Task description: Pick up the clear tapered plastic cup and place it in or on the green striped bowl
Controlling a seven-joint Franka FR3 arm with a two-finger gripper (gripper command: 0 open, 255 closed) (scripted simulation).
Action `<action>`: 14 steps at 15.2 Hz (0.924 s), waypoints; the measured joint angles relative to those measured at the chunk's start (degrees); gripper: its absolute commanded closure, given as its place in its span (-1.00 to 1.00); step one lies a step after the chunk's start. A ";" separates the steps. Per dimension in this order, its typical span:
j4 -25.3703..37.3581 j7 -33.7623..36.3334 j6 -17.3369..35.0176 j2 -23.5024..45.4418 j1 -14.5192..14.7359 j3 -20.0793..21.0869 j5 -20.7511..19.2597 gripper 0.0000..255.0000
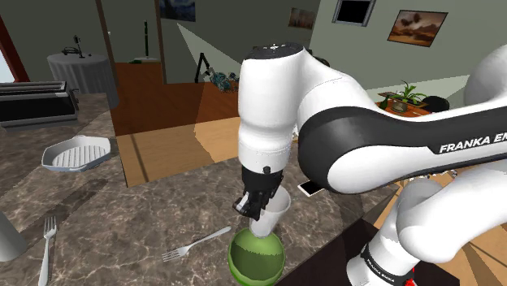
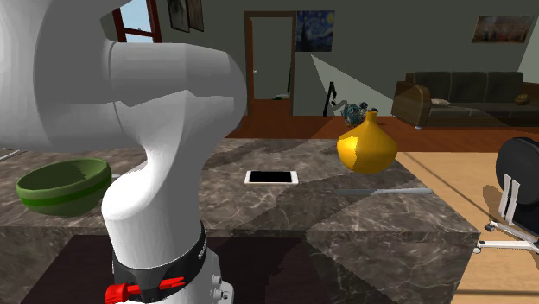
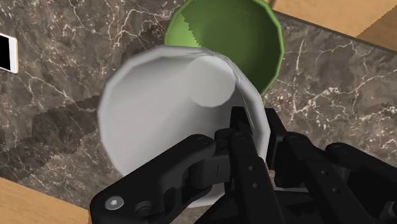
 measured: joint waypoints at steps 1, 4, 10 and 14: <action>-0.77 0.14 0.86 0.11 0.05 0.24 0.09 1.00; -2.71 0.53 3.39 0.75 0.03 0.98 0.13 1.00; -6.18 1.26 8.20 2.21 -0.14 2.34 0.06 1.00; -8.19 2.22 11.66 3.80 -0.40 3.64 -0.26 1.00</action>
